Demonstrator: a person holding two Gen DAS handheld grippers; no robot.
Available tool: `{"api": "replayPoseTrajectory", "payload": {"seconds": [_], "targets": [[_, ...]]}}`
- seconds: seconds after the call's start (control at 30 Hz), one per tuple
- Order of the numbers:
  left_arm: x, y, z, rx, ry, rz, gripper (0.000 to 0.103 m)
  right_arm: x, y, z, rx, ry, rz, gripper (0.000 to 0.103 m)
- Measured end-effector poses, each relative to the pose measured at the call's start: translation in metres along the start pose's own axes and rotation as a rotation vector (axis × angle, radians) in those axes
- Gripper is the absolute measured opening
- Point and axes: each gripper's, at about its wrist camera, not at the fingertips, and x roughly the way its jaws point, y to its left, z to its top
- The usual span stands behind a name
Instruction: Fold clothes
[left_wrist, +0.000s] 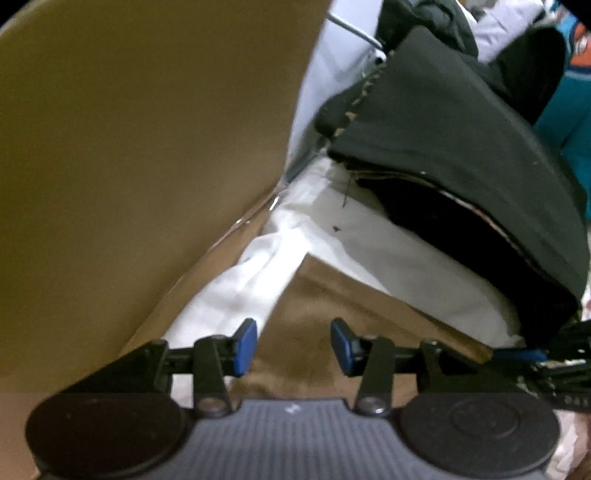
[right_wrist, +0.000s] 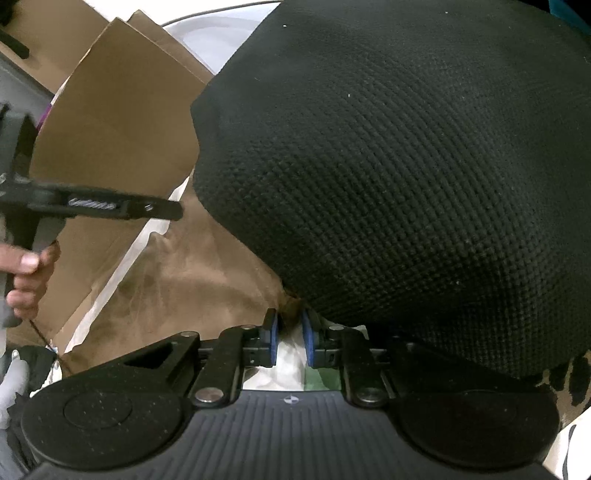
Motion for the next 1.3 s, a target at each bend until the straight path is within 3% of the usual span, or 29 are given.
{"api": "replayPoseTrajectory", "payload": {"seconds": [0.03,0.07,0.1,0.2,0.27,0.3,0.33,0.37,0.4,0.47,0.6,0.9,1.03,1.1,1.17,1.23,1.3], "targets": [[0.002,0.002,0.002,-0.007,-0.001,0.004,0.047,-0.001,0.001,-0.002,-0.001,0.000,-0.001,0.016],[0.004,0.004,0.003,-0.015,-0.003,0.007,0.047,-0.002,0.002,-0.003,-0.001,-0.001,-0.002,0.029],[0.005,0.006,0.004,-0.023,-0.005,0.010,0.047,-0.001,0.004,-0.004,0.000,-0.002,0.006,0.036],[0.018,0.001,0.014,-0.011,-0.008,-0.007,0.044,0.000,0.009,-0.007,0.002,-0.004,0.019,0.040],[0.022,-0.003,0.018,0.016,-0.008,-0.012,0.025,0.001,0.010,-0.010,0.004,-0.003,0.013,0.040],[0.022,-0.003,0.019,0.021,-0.012,-0.012,0.019,0.002,0.009,-0.011,0.016,-0.001,0.006,0.039],[0.022,-0.004,0.020,0.023,-0.018,-0.017,0.005,0.002,0.009,-0.012,0.029,-0.004,0.006,0.038],[0.021,-0.005,0.021,0.036,-0.023,-0.019,0.003,0.003,0.009,-0.012,0.041,-0.006,0.007,0.038],[0.019,-0.007,0.022,0.051,-0.028,-0.021,0.003,0.003,0.009,-0.013,0.048,-0.008,0.017,0.024],[0.015,-0.010,0.025,0.081,-0.047,-0.024,0.002,0.003,0.008,-0.014,0.062,-0.008,0.027,0.005],[0.009,-0.014,0.032,0.094,-0.095,-0.042,0.002,-0.005,0.008,-0.020,0.089,-0.030,0.025,0.005],[0.038,-0.020,0.038,0.121,-0.084,-0.041,0.002,-0.021,0.018,-0.040,0.064,-0.083,-0.027,0.004],[0.045,-0.017,0.038,0.085,-0.064,-0.045,0.008,-0.033,0.020,-0.048,0.033,-0.067,-0.052,0.006],[0.041,-0.017,0.040,0.069,-0.051,-0.045,0.019,-0.039,0.021,-0.052,0.017,-0.059,-0.064,0.011],[0.032,-0.021,0.037,0.086,-0.045,-0.050,0.052,-0.044,0.022,-0.056,0.002,-0.052,-0.077,0.018],[0.018,-0.023,0.026,0.101,-0.045,-0.058,0.061,-0.050,0.023,-0.060,-0.014,-0.044,-0.089,0.020],[0.003,-0.025,0.014,0.116,-0.046,-0.067,0.061,-0.056,0.024,-0.064,-0.030,-0.037,-0.102,0.020]]}}
